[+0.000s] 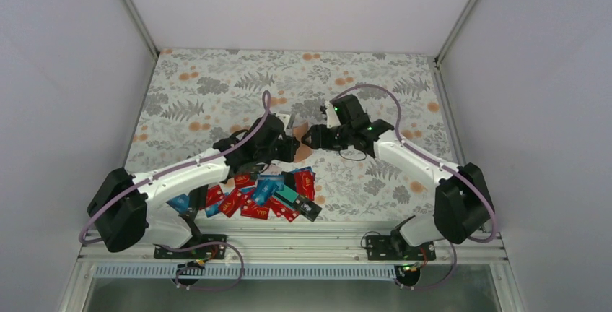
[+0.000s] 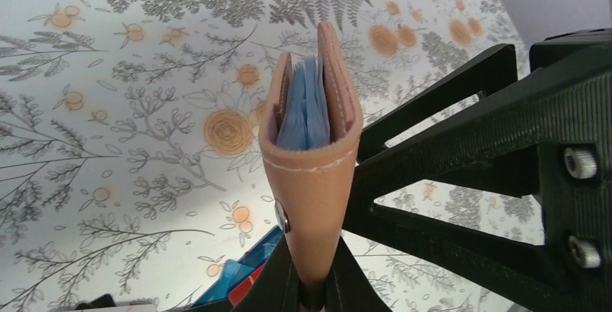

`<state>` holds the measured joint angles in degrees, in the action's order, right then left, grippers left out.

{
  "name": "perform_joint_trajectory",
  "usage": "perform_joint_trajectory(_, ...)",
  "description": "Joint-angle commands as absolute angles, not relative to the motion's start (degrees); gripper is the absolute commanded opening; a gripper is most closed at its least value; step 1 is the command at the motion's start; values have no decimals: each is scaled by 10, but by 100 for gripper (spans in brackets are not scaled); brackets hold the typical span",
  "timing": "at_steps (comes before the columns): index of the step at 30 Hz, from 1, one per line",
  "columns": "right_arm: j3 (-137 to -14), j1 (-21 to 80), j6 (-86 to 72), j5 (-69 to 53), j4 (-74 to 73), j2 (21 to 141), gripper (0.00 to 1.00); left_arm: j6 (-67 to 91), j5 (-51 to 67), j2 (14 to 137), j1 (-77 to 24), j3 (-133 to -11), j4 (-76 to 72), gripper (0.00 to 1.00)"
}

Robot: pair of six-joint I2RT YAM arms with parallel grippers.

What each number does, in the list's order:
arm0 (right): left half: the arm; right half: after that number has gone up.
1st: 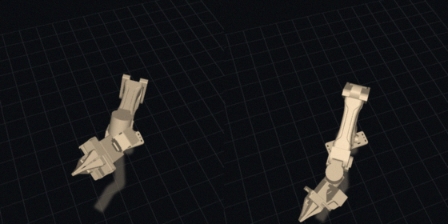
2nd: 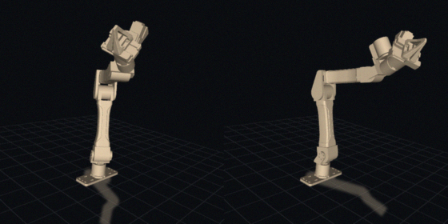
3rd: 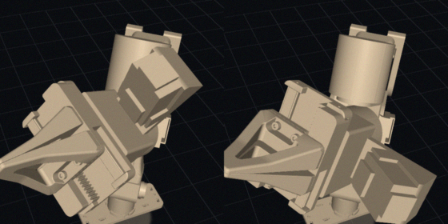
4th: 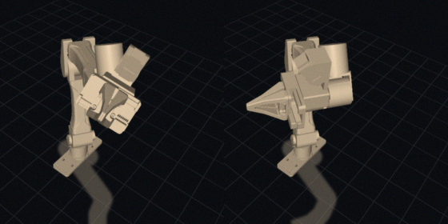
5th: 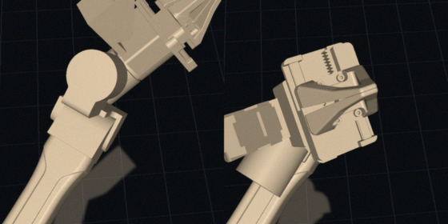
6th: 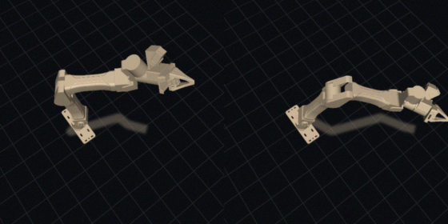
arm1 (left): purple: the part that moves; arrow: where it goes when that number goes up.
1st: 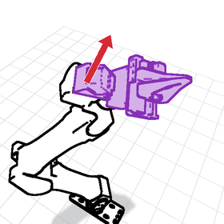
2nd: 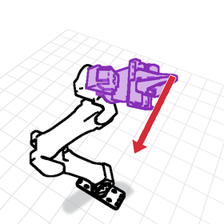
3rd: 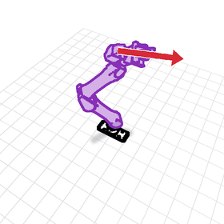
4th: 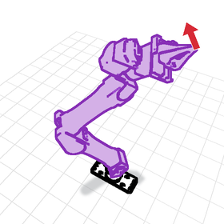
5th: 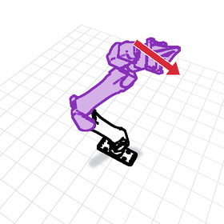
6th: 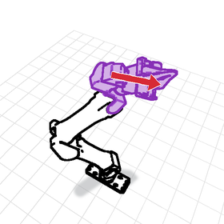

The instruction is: Put the credit cards into the card holder

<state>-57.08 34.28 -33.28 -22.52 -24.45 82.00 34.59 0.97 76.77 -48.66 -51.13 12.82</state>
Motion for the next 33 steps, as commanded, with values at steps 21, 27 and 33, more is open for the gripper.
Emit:
perform_joint_trajectory(21,-546,356,-333,-104,-278,888,52,321,-35,782,-520,-565,139,2)
perform_joint_trajectory(27,-533,341,-321,-76,-287,893,49,326,-46,774,-520,-562,147,3)
perform_joint_trajectory(33,-517,312,-305,-70,-287,869,49,321,-67,769,-519,-566,173,2)
